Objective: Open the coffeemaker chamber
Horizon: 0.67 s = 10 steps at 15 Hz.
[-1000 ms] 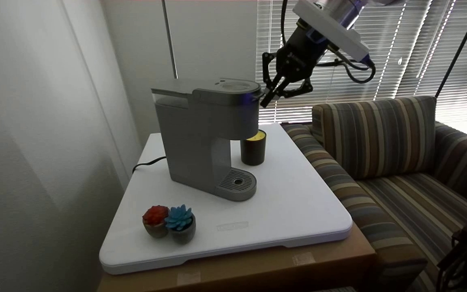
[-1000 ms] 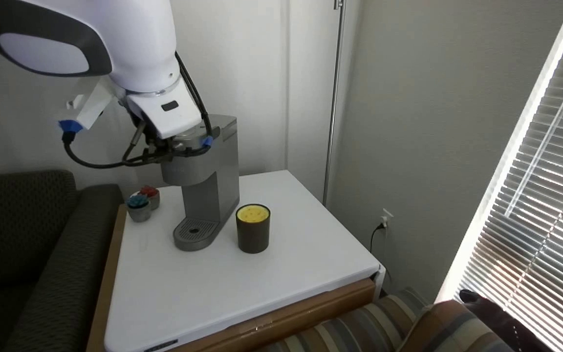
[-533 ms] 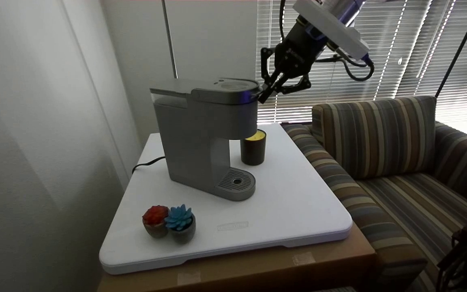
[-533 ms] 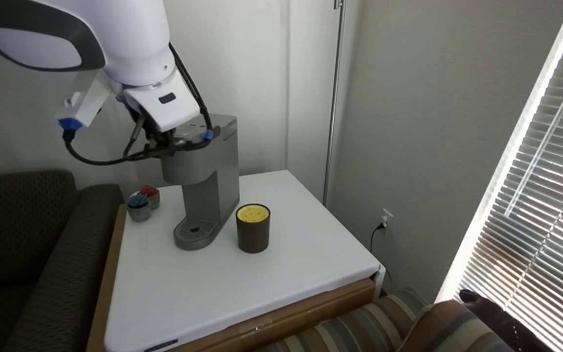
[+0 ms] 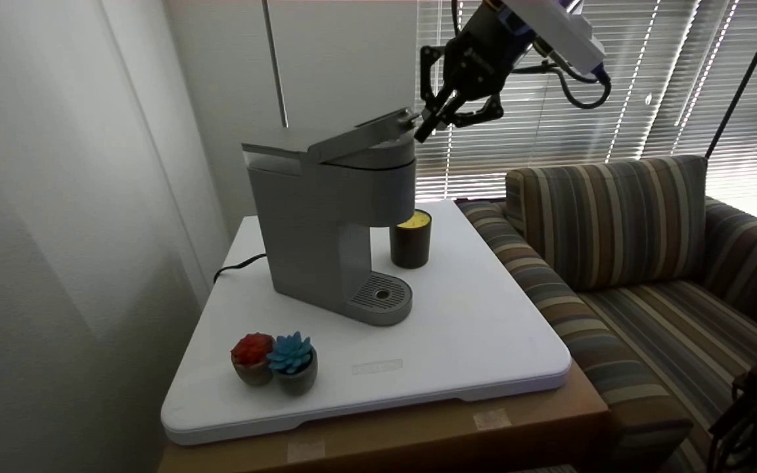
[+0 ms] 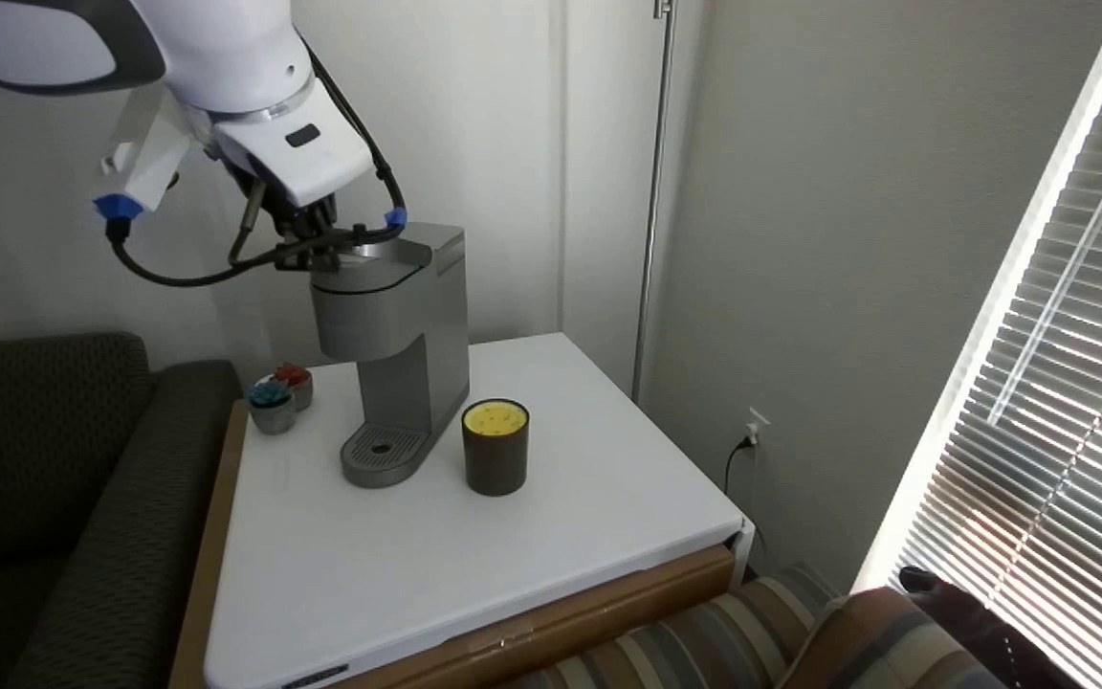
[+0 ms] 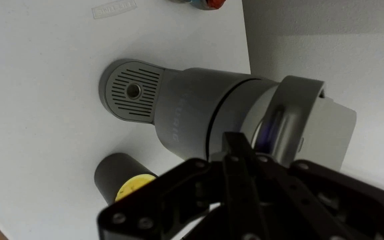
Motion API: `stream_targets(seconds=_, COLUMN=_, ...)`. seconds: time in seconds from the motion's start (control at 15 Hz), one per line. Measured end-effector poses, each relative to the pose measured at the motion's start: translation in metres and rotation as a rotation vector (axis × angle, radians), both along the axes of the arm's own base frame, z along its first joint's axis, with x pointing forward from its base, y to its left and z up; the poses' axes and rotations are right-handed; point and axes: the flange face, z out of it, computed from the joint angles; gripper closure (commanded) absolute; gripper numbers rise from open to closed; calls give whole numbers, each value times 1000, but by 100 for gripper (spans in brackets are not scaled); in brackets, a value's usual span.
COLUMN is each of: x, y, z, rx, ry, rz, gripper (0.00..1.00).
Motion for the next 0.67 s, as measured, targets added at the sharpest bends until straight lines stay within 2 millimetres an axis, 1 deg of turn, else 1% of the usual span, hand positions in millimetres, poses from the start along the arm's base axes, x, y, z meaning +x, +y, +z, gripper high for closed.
stream_targets(seconds=0.13, x=-2, y=3, z=3, rx=-12, ry=-7, rz=2, gripper=100)
stream_targets(seconds=0.33, x=-3, y=4, z=1, rx=-22, ry=-13, rz=1, gripper=100)
stream_targets(seconds=0.67, x=-3, y=7, z=4, rx=-52, ry=-34, rz=7, gripper=100)
